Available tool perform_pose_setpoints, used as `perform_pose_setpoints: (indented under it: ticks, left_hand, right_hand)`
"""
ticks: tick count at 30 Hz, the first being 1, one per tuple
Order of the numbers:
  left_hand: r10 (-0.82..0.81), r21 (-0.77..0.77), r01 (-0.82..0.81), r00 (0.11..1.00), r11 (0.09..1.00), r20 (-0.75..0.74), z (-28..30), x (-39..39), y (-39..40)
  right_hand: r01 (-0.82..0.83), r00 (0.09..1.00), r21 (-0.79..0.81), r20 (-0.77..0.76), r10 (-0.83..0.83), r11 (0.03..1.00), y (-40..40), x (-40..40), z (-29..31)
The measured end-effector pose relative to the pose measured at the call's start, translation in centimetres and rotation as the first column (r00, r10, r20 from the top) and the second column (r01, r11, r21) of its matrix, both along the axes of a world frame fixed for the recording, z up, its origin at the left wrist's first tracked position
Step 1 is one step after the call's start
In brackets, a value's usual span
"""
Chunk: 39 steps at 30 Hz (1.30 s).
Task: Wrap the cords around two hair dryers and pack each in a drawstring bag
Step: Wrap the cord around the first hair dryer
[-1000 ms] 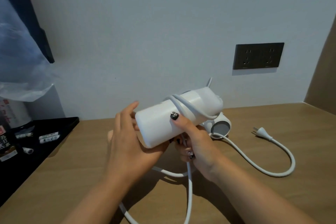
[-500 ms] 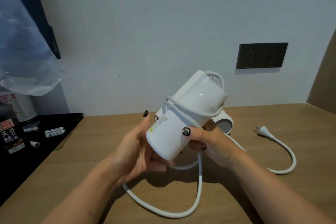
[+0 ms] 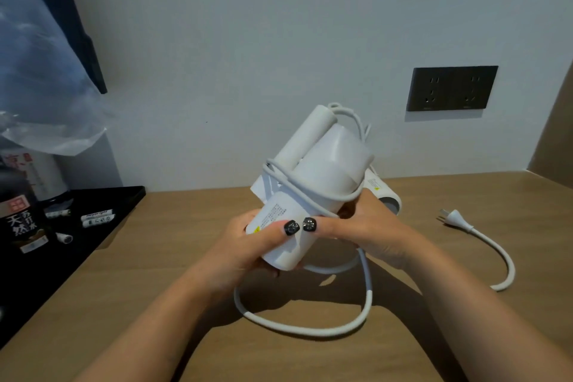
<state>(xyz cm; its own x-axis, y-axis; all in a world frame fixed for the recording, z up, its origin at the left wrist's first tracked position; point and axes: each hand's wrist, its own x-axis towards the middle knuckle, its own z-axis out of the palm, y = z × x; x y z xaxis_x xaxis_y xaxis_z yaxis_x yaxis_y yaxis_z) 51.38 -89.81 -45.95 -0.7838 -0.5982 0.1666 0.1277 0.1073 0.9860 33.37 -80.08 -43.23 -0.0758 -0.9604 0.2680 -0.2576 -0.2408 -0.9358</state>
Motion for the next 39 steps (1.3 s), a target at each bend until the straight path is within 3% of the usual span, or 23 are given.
perform_pose_setpoints:
  ticks: [7,13,20,24,28,34,39]
  left_hand:
    - [0.305,-0.144,-0.304,0.952,0.942,-0.015,-1.0,-0.3,-0.7]
    - [0.316,-0.124,-0.321,0.947,0.939,-0.056,-1.5,-1.0,0.1]
    - [0.315,-0.088,-0.322,0.945,0.942,-0.091,-2.0,-1.0,-0.1]
    - [0.297,-0.032,-0.301,0.950,0.953,-0.094,-2.0,-1.1,-0.4]
    - [0.362,-0.171,-0.373,0.928,0.912,-0.089,-1.5,-1.1,-0.5]
    - [0.526,-0.506,-0.412,0.844,0.758,0.101,-1.7,-0.2,-1.5]
    - [0.598,-0.662,-0.414,0.799,0.625,0.066,-1.4,-0.6,-0.6]
  right_hand:
    - [0.219,0.964,0.038,-0.161,-0.211,0.975,-0.8,-0.2,-0.6]
    - [0.182,0.978,0.060,-0.119,-0.174,0.981,-0.9,0.0,-1.0]
    - [0.210,0.963,0.113,-0.194,-0.186,0.971,-1.1,0.0,-1.2]
    - [0.205,0.963,0.061,-0.192,-0.190,0.977,-1.4,0.8,-1.3]
    - [0.223,0.960,0.099,-0.196,-0.201,0.970,-1.4,0.6,-1.3]
    - [0.214,0.971,0.315,-0.168,-0.167,0.925,-0.6,0.0,-0.4]
    - [0.192,0.981,0.399,-0.083,-0.173,0.897,-0.8,0.8,-0.7]
